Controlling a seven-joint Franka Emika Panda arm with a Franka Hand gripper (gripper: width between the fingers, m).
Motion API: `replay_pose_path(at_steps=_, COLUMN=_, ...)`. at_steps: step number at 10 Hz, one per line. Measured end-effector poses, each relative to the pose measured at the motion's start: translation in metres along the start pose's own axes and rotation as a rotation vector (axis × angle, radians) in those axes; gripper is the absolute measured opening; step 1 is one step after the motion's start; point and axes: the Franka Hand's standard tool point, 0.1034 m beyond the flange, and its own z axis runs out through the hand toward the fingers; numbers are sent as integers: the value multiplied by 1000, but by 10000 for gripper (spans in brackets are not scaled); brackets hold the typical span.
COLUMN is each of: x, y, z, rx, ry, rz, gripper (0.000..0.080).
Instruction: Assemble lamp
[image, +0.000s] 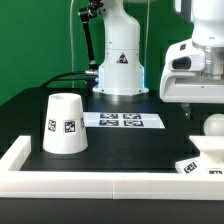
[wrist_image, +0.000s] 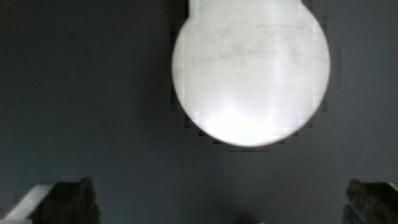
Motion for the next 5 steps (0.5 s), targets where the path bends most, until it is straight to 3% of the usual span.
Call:
replay_pose_path(at_steps=3, x=-3, y=6, z=3, rx=-21, ry=-196, rz=22, gripper=698)
replay_pose_path(at_steps=5, x=-10, y=-4, z=4, rx=-44, ry=-313, rz=42, gripper=698)
